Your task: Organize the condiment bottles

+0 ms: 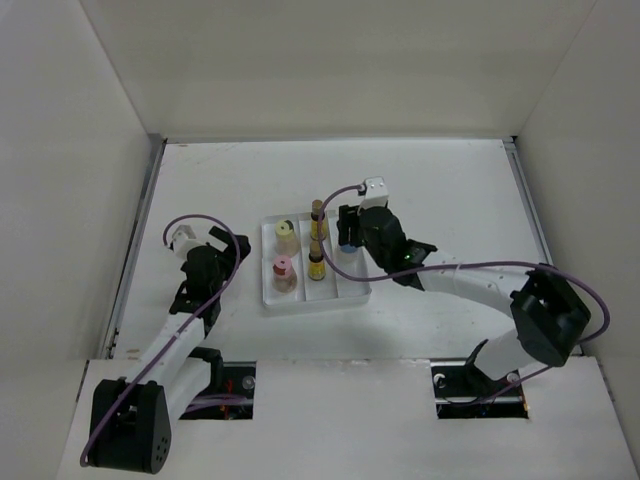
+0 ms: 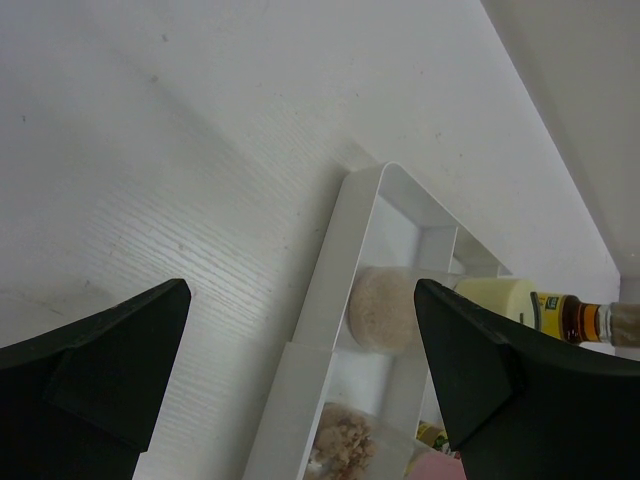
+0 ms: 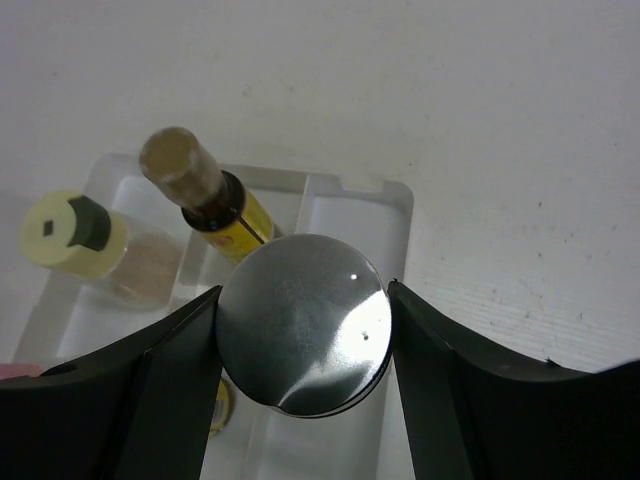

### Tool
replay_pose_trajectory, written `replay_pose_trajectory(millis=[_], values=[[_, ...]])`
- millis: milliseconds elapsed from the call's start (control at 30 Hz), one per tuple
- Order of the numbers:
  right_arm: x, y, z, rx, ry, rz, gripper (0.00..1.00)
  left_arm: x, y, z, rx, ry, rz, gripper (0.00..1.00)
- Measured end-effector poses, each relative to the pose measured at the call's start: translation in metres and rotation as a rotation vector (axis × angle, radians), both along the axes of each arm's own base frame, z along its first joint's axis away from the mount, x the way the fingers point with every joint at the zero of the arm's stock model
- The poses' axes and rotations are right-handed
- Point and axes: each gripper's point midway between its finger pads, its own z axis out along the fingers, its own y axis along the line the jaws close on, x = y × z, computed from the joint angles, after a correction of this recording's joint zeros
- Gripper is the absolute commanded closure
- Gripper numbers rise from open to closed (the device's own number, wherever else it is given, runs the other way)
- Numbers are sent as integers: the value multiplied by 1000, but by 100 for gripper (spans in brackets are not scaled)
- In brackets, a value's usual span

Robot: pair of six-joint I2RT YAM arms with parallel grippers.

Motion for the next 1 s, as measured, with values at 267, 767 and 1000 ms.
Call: replay_pose_trajectory(millis=[267,767,1000], values=[[-7,-1,-24,-46,22,-12,22,0,0,0,5,0,-2,0],[-26,-80,79,260,-185,-163,0,-5,-2,-14,33,79,-15,0],[-18,-184,-2,279,-80,-485,30,-3,-4,-16,45,98,-24,0]])
